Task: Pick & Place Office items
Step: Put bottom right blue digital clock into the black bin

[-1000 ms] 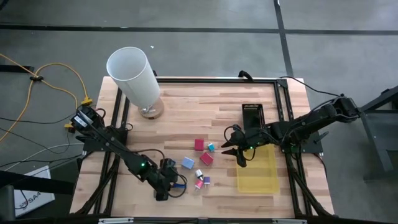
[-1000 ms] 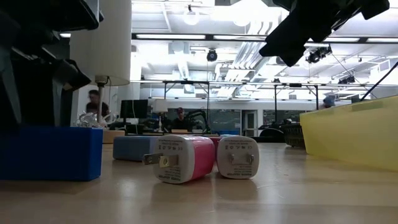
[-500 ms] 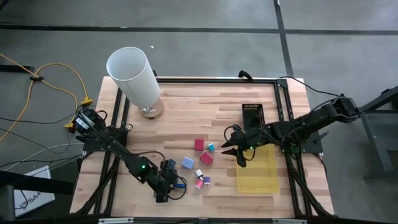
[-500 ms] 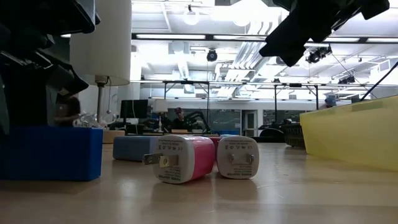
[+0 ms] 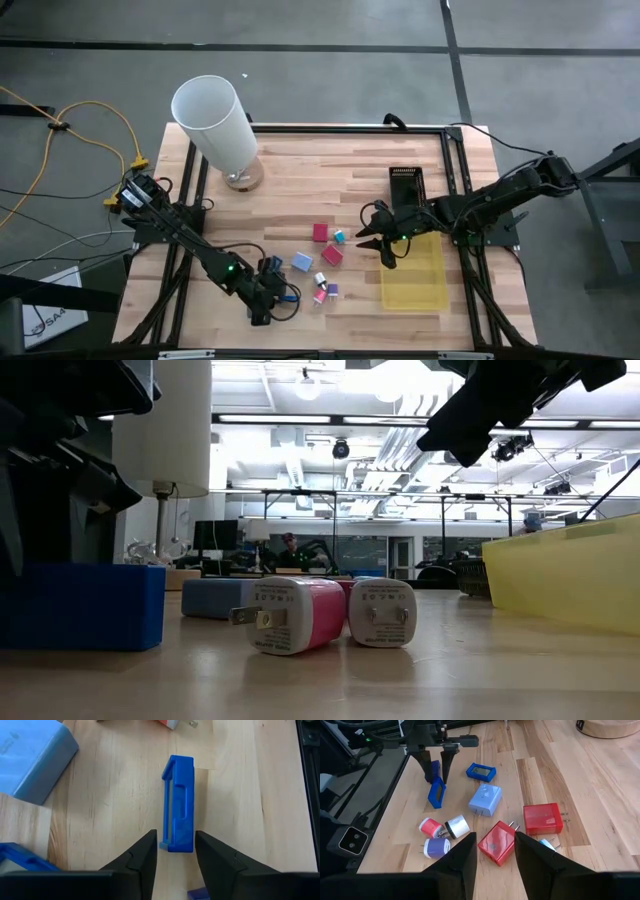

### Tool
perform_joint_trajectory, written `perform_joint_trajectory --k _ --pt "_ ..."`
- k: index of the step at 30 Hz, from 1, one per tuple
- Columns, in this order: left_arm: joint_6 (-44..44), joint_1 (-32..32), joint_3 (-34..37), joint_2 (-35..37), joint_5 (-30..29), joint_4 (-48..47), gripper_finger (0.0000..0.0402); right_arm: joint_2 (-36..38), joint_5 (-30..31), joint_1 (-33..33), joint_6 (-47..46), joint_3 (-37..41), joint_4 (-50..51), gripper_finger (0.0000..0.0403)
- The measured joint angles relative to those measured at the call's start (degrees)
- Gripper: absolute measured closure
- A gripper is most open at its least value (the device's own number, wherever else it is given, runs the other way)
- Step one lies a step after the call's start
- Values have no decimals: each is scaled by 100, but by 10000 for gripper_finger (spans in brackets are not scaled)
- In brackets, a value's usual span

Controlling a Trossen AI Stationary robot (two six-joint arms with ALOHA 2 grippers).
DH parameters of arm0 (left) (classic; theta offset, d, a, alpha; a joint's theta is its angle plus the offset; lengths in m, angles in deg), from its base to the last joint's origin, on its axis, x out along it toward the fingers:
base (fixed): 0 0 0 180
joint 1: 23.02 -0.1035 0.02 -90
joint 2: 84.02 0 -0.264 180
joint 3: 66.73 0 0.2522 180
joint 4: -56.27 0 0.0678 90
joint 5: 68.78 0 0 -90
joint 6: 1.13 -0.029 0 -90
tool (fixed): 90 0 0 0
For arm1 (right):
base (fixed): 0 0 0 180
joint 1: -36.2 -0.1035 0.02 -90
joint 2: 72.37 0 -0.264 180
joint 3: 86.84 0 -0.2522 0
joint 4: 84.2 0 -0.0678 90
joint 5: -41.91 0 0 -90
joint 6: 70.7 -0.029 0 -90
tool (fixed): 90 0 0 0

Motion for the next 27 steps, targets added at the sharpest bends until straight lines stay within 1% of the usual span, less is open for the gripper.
perform_joint_trajectory --k 6,14,27 --pt "1 0 0 0 92 0 307 0 0 0 0 0 0 285" --pt "0 0 0 7 87 7 336 1 0 0 0 0 0 285" --pt "33 -2 0 9 87 7 341 0 -1 -2 -133 0 0 285"
